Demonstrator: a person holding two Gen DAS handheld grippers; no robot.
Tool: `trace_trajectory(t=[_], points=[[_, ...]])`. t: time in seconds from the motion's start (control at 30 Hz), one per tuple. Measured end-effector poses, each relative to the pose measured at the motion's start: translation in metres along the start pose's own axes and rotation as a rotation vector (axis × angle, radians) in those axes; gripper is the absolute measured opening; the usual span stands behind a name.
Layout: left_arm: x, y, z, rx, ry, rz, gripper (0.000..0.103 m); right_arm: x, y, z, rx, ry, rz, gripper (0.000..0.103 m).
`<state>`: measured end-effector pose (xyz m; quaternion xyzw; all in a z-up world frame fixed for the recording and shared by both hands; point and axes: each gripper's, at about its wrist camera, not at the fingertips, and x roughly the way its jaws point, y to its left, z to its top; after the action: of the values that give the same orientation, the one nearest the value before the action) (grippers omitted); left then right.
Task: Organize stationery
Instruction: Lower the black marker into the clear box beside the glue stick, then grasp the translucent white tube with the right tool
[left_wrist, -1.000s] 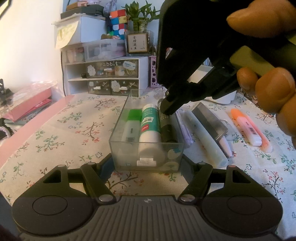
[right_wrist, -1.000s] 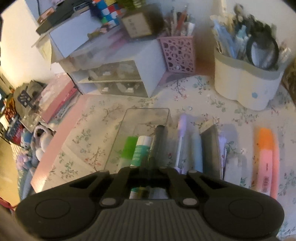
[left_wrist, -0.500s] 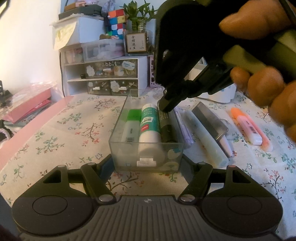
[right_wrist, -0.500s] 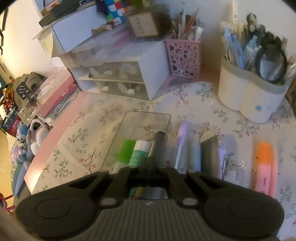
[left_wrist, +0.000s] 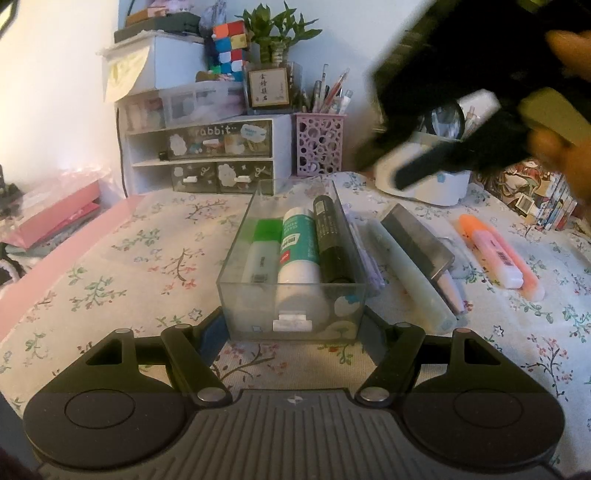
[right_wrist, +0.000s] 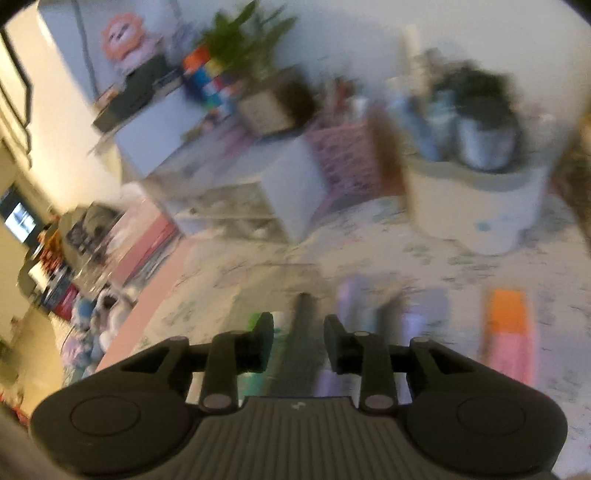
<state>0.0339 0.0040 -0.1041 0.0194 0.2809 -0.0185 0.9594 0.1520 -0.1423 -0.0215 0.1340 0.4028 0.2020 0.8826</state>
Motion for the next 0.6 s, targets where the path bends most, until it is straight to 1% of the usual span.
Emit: trace_trajectory(t=[0.17,0.27,0.3,0.4,0.53,0.6], points=[[0.0,0.001,0.0,-0.005,0.0,-0.001,0.072,-0.026,-0.032,-0.006,0.078,-0.047,-0.044,0.031],[-0.001,0.0,0.0,-0.006,0.002,0.005,0.072,-0.03,-0.046,-0.008,0.094,-0.034,-0.093,0.031],[-0.001,-0.001,0.0,-0.006,0.002,0.007,0.072,-0.03,-0.047,-0.009,0.092,-0.027,-0.098,0.031],[-0.001,-0.001,0.0,-0.005,0.005,0.009,0.072,-0.028,-0.045,-0.017,0.072,-0.008,-0.071,0.031],[-0.002,0.0,0.0,-0.004,0.004,0.006,0.072,-0.024,-0.045,-0.026,0.056,0.009,-0.118,0.031],[-0.003,0.001,0.0,-0.005,0.003,0.008,0.072,-0.025,-0.05,-0.028,0.076,0.011,-0.118,0.031]])
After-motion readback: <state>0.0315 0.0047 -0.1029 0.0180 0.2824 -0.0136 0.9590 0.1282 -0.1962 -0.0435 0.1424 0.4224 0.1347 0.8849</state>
